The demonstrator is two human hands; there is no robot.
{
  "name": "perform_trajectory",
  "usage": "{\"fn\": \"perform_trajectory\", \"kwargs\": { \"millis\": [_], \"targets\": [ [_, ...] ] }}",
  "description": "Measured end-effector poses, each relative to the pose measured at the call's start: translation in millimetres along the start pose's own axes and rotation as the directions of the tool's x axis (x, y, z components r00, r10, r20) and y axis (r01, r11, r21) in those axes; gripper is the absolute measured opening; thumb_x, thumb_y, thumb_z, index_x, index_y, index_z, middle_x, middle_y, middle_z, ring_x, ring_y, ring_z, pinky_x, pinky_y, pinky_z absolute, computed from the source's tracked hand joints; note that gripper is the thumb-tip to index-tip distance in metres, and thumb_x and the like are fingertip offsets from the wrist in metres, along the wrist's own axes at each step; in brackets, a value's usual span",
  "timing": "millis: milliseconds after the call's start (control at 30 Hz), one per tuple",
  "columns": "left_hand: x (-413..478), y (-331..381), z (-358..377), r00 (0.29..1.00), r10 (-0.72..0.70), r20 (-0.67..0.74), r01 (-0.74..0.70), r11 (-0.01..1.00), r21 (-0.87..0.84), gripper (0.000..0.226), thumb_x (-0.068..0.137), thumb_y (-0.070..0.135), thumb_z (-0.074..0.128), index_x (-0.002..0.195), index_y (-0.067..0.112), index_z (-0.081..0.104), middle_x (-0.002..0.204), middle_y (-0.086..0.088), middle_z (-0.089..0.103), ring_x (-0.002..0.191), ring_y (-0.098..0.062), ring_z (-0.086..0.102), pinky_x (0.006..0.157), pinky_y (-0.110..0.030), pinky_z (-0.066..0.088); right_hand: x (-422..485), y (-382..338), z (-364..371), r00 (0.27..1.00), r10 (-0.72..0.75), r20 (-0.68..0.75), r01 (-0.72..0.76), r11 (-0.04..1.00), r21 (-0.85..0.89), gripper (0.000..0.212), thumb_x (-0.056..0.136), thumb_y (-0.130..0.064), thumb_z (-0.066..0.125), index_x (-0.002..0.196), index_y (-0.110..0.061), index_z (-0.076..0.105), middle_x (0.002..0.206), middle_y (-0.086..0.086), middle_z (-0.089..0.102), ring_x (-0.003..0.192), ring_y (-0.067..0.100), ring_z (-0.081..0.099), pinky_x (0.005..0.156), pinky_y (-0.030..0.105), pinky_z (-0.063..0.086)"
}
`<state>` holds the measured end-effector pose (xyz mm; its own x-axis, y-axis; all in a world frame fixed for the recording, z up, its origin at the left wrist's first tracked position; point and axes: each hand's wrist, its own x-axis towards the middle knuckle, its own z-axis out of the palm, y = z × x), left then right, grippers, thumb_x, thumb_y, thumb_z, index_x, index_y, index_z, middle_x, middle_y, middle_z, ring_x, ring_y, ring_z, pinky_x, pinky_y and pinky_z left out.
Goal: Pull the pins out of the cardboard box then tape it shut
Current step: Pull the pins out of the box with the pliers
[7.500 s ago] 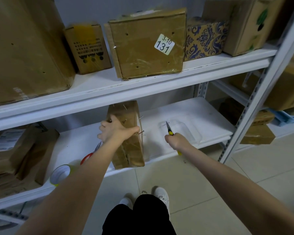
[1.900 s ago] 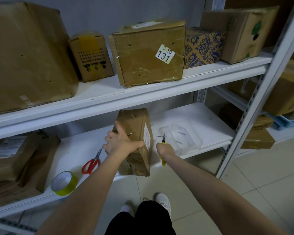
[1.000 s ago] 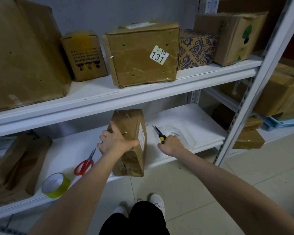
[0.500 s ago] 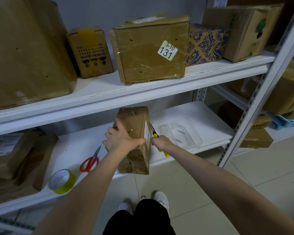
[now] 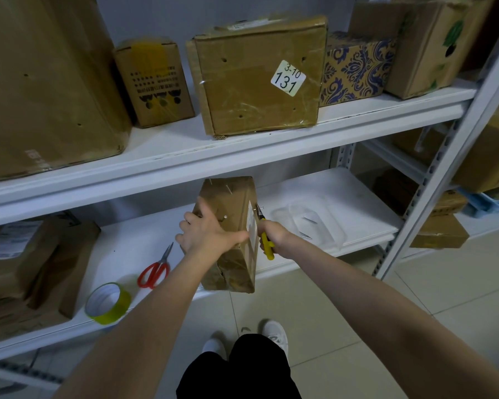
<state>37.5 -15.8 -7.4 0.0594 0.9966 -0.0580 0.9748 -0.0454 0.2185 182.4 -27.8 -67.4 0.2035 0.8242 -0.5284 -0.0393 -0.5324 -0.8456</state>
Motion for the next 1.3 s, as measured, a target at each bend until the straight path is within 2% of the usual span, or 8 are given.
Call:
{"fn": "perform_trajectory", "kwargs": {
  "millis": [167,300,400,633,800,1033,1167,1300],
  "targets": [
    [-1,0,1,1.0,-0.002,0.01,0.002,1.0,0.004,0.124,0.059,0.074,0.068,0.149,0.022,0.001,0.145,-0.019,0.029,0.131,-0.037,0.034,0.099,-0.048,0.038,-1,2,-6,0.994,0.041,0.102,-0.072,0.945,0.318,0.016,0.084,-0.013,0.037,0.069,-0.013,0.035,0.065,0.006,0.035,0.058,0.019,0.034,0.056,0.028,0.037],
    [1,-1,0,1.0,-0.012,0.02,0.012,1.0,-0.006,0.124,0.058,0.073,0.069,0.149,0.024,0.0,0.144,-0.019,0.029,0.132,-0.037,0.033,0.1,-0.048,0.038,-1,1,-8,0.989,0.004,-0.151,-0.008,1.0,-0.023,0.011,0.085,-0.019,0.046,0.08,-0.009,0.047,0.07,0.006,0.047,0.066,0.023,0.048,0.064,0.03,0.041],
    [2,-1,0,1.0,-0.008,0.029,0.008,1.0,-0.006,0.123,0.058,0.074,0.068,0.148,0.024,0.0,0.145,-0.02,0.028,0.132,-0.038,0.032,0.1,-0.049,0.037,-2,3,-32,0.972,-0.009,-0.236,-0.006,0.998,-0.066,0.013,0.085,-0.019,0.047,0.078,-0.009,0.046,0.069,0.008,0.049,0.07,0.025,0.05,0.069,0.032,0.041],
    [4,0,2,1.0,-0.01,0.016,0.01,1.0,-0.004,0.125,0.055,0.077,0.068,0.147,0.024,0.002,0.142,-0.02,0.031,0.13,-0.039,0.035,0.1,-0.05,0.038,-10,18,-86,0.926,-0.062,-0.373,-0.074,0.937,-0.34,0.015,0.086,-0.019,0.043,0.078,-0.008,0.048,0.064,0.004,0.047,0.057,0.018,0.044,0.053,0.025,0.033],
    [2,0,2,1.0,-0.012,0.009,0.012,1.0,-0.001,0.123,0.056,0.076,0.068,0.146,0.024,0.004,0.143,-0.019,0.031,0.13,-0.038,0.034,0.1,-0.049,0.038,-18,35,-99,0.919,-0.092,-0.384,-0.15,0.817,-0.556,0.021,0.087,-0.024,0.044,0.087,-0.006,0.052,0.07,0.004,0.053,0.067,0.021,0.052,0.06,0.027,0.038],
    [1,0,3,1.0,-0.02,0.004,0.02,1.0,0.0,0.123,0.056,0.076,0.068,0.146,0.024,0.003,0.142,-0.019,0.031,0.129,-0.038,0.036,0.099,-0.048,0.038,-17,43,-92,0.889,-0.131,-0.439,-0.267,0.63,-0.729,0.04,0.082,-0.029,0.05,0.115,-0.007,0.056,0.113,0.009,0.053,0.107,0.026,0.053,0.078,0.028,0.042],
    [1,1,4,1.0,-0.029,-0.005,0.029,1.0,-0.012,0.123,0.055,0.078,0.067,0.146,0.023,0.005,0.141,-0.018,0.032,0.129,-0.037,0.036,0.098,-0.047,0.038,-15,40,-81,0.874,-0.113,-0.473,-0.29,0.661,-0.692,0.051,0.079,-0.031,0.051,0.123,-0.005,0.05,0.119,0.01,0.048,0.109,0.025,0.05,0.081,0.03,0.042],
    [0,4,4,0.999,-0.041,-0.025,0.041,0.999,0.0,0.123,0.057,0.079,0.064,0.147,0.021,0.004,0.144,-0.019,0.031,0.131,-0.037,0.034,0.1,-0.048,0.037,-17,33,-68,0.922,-0.138,-0.361,-0.168,0.698,-0.696,0.047,0.078,-0.037,0.047,0.113,-0.005,0.049,0.114,0.011,0.05,0.103,0.027,0.05,0.076,0.031,0.041]
  ]
}}
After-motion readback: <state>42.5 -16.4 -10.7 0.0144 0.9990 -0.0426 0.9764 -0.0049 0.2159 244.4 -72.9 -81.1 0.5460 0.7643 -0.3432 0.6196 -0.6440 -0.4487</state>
